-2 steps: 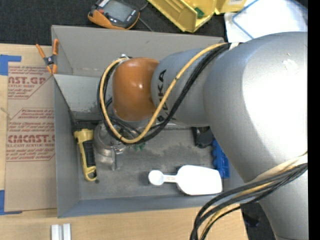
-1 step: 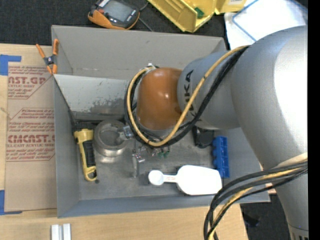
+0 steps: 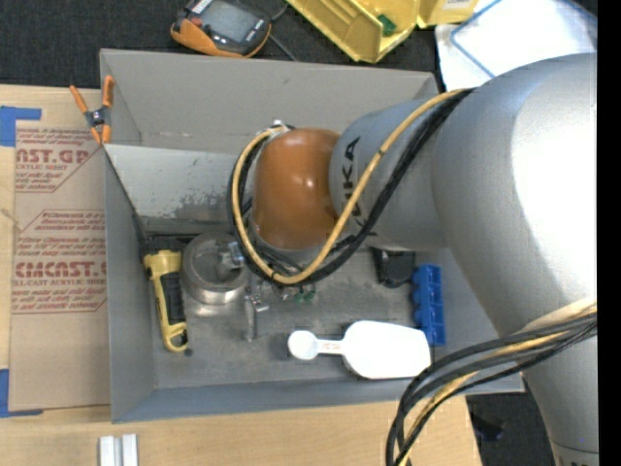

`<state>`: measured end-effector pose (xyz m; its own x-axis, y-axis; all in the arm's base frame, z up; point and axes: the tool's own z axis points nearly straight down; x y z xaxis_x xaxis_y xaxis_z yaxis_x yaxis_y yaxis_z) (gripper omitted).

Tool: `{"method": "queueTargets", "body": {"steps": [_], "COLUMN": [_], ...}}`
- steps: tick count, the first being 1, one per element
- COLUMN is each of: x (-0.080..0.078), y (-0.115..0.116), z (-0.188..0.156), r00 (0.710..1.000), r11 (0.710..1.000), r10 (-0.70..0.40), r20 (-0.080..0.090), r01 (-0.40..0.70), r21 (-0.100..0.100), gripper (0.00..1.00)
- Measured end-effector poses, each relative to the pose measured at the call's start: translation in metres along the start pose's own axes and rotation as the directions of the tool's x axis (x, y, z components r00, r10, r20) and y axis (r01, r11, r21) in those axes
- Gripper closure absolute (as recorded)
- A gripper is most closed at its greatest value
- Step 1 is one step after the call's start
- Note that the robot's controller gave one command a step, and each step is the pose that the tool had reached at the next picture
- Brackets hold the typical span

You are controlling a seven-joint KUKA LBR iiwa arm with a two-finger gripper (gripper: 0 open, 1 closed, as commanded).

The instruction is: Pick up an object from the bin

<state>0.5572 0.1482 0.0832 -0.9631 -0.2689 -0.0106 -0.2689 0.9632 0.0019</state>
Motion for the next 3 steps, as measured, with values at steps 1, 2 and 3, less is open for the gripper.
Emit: {"method": "queueTargets", "body": {"steps": [1,2,3], "x": [-0.007,-0.007,-0.004], "y": [-0.024,-0.021,-0.019], "z": [-0.055,-0.05,-0.035], "r00": [0.99,0.992,0.997], "r11": [0.99,0.992,0.997], "r10": [-0.139,-0.128,-0.073], "r20": [0.006,0.005,0.001], "r01": [0.139,0.128,0.073], "r21": [0.003,0.001,-0.002], "gripper": [0.0,0.0,0.0]}}
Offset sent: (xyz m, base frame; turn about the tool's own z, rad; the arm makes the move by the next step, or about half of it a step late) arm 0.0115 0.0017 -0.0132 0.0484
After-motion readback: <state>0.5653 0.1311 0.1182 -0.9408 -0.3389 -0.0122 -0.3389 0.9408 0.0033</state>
